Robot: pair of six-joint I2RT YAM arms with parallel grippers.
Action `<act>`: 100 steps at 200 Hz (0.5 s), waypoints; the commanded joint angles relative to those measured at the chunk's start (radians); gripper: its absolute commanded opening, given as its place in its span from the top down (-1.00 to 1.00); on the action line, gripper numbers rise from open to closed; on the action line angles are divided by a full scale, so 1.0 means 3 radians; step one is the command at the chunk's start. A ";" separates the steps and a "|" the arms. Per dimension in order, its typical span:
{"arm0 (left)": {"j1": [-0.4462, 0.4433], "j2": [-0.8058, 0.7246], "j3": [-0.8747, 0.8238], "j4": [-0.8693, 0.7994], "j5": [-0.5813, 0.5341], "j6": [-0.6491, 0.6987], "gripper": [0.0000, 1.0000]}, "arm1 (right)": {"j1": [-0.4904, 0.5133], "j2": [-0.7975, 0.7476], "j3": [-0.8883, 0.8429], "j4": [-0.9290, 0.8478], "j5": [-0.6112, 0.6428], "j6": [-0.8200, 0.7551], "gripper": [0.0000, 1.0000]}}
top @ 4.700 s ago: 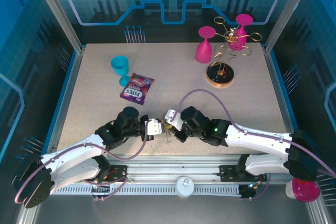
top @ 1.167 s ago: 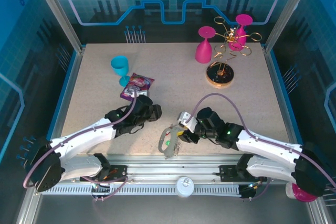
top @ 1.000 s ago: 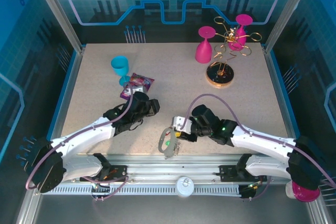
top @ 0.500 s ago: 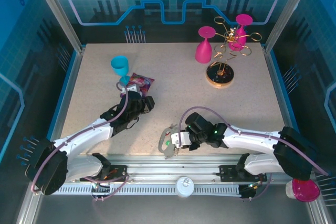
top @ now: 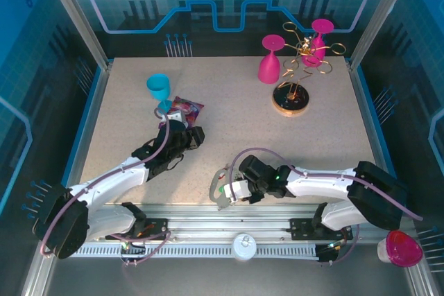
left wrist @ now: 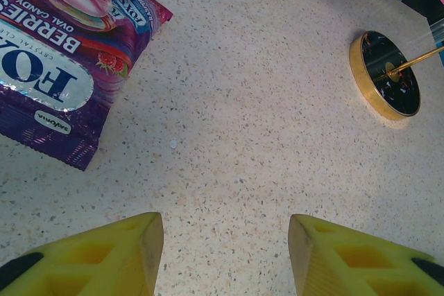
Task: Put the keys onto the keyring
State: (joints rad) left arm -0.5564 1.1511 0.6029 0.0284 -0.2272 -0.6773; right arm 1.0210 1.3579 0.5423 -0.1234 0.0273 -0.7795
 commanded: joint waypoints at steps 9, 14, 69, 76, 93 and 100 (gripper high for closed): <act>0.0016 -0.0051 0.0020 0.0014 0.0054 0.0069 -0.01 | 0.0033 0.0040 0.0007 0.0118 0.0016 -0.0020 0.38; 0.0019 -0.0052 0.0021 0.0013 0.0057 0.0068 -0.01 | 0.0033 0.0051 0.0012 0.0118 0.0016 -0.0024 0.40; 0.0022 -0.0031 0.0032 0.0020 0.0057 0.0076 0.01 | 0.0033 0.0121 0.0059 0.0089 -0.0002 -0.0053 0.56; 0.0015 -0.0032 0.0030 0.0026 0.0057 0.0078 0.01 | 0.0037 0.0129 0.0065 0.0089 0.0000 -0.0052 0.57; 0.0017 -0.0026 0.0030 0.0026 0.0057 0.0082 0.02 | 0.0035 0.0138 0.0069 0.0112 0.0010 -0.0050 0.62; 0.0019 -0.0027 0.0031 0.0026 0.0057 0.0083 0.02 | 0.0033 0.0146 0.0066 0.0119 0.0016 -0.0050 0.63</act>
State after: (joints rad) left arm -0.5564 1.1507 0.6029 0.0288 -0.2199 -0.6739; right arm 1.0210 1.3888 0.5430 -0.1032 0.0273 -0.7841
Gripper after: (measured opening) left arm 0.493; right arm 0.195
